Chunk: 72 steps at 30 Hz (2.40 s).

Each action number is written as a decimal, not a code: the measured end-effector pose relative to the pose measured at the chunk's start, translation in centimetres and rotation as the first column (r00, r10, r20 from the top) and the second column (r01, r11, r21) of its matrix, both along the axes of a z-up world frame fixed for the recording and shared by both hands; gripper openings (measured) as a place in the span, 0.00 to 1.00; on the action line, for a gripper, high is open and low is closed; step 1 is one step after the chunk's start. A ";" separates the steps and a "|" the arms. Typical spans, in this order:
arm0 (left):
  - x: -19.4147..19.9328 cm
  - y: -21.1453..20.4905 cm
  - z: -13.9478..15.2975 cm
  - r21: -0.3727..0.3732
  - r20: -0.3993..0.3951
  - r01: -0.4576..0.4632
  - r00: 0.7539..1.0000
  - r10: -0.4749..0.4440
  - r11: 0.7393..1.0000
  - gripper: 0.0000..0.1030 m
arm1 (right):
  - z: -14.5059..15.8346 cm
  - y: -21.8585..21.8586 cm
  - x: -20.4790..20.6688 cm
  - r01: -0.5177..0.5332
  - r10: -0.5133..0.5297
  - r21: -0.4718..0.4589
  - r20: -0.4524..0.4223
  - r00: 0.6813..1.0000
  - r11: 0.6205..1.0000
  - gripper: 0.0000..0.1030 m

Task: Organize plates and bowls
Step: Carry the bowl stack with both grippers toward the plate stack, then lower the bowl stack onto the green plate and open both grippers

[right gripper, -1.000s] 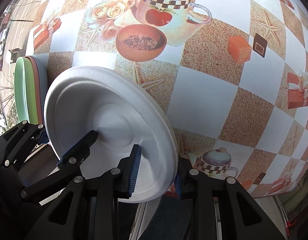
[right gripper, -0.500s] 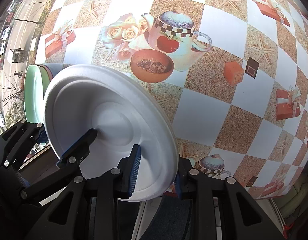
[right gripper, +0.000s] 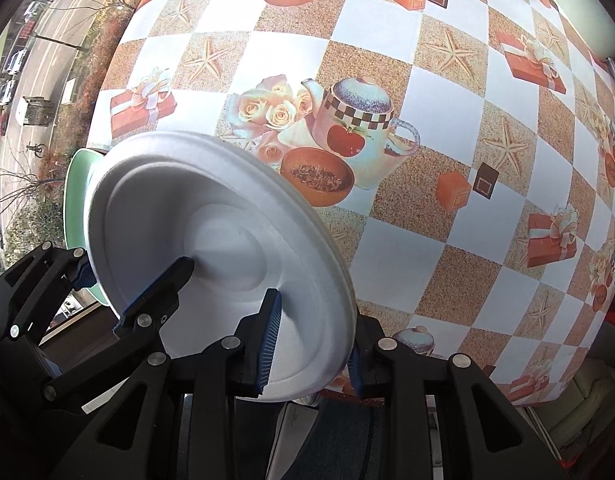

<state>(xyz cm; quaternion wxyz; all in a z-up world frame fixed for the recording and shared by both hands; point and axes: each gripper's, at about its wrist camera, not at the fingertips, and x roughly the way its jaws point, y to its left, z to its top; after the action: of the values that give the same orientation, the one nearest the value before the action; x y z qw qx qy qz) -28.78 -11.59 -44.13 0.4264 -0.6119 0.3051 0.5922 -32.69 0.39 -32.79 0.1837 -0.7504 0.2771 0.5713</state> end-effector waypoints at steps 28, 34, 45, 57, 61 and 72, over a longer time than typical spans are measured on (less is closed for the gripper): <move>-7.6 -8.9 3.0 0.014 -0.071 -0.264 0.962 0.264 0.964 0.38 | 2.0 -6.6 -6.8 -0.193 0.193 0.002 -0.072 0.979 0.981 0.30; -8.6 -11.1 2.9 0.001 -0.078 -0.321 0.944 0.320 0.947 0.38 | 1.4 -8.6 -8.4 -0.252 0.251 -0.009 -0.083 0.964 0.968 0.30; -9.7 -14.4 0.8 -0.079 -0.064 -0.407 0.913 0.403 0.910 0.38 | -1.7 -12.2 -10.6 -0.325 0.320 -0.069 -0.073 0.945 0.943 0.30; -11.1 -15.8 -1.3 -0.123 -0.082 -0.451 0.892 0.444 0.884 0.38 | -5.0 -13.7 -13.1 -0.354 0.345 -0.113 -0.089 0.934 0.929 0.30; -11.0 -15.5 -1.3 -0.100 -0.093 -0.448 0.893 0.440 0.888 0.40 | -5.2 -14.0 -13.4 -0.353 0.344 -0.115 -0.088 0.935 0.929 0.30; -11.5 -15.6 -0.7 -0.091 -0.141 -0.495 0.866 0.481 0.864 0.77 | -2.6 -12.5 -12.8 -0.343 0.331 -0.087 -0.131 0.935 0.935 0.92</move>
<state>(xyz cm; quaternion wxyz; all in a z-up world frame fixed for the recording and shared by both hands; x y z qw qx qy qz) -40.27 -27.16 -44.82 0.2060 -0.6598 0.2001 0.6945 -45.51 -12.09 -35.41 0.0259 -0.7616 0.1849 0.6205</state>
